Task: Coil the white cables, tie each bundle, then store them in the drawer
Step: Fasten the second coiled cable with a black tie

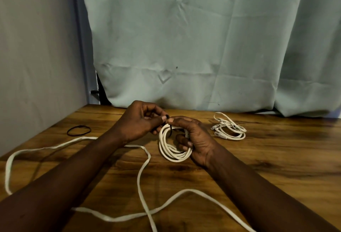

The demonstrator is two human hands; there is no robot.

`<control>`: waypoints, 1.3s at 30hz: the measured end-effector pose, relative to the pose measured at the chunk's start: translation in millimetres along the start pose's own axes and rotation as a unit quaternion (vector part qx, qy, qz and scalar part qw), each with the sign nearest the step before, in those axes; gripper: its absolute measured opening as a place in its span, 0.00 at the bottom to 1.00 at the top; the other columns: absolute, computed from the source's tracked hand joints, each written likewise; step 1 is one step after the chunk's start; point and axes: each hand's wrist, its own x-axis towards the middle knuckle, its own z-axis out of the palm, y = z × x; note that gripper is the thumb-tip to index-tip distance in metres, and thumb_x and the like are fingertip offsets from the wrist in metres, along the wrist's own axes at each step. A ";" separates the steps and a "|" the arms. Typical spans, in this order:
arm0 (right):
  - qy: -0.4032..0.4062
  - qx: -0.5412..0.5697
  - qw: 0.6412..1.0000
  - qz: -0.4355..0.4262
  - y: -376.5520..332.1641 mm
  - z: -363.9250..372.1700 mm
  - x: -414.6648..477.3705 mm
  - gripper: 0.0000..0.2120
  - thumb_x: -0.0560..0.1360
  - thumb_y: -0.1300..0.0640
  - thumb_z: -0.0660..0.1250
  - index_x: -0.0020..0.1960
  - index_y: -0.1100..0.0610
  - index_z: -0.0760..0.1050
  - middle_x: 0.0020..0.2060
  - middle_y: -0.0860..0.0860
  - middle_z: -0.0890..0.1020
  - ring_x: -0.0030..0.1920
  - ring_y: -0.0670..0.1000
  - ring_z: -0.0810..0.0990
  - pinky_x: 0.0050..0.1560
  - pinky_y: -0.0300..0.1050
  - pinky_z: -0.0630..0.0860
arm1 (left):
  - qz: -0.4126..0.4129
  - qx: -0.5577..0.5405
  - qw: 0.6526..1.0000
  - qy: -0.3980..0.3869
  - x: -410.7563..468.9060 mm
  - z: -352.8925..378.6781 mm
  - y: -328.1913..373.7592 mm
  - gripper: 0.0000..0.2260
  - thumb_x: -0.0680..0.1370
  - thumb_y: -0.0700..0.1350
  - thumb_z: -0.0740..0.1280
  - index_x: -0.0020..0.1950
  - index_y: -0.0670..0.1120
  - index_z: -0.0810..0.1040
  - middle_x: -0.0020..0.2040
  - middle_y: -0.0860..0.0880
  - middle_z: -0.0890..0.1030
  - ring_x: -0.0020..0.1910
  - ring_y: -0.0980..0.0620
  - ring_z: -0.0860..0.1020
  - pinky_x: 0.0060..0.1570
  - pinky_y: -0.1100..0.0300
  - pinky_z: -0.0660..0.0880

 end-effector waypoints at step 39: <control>0.043 -0.102 0.994 -0.019 4.2 6.3 2.2 0.10 0.71 0.59 0.78 0.47 0.63 0.83 0.33 0.58 0.81 0.18 0.46 0.64 0.20 0.35 0.59 | -0.222 -0.173 0.955 -0.088 -2.6 -18.2 14.5 0.02 0.78 0.37 0.70 0.46 0.42 0.82 0.43 0.41 0.85 0.40 0.48 0.85 0.41 0.56 0.84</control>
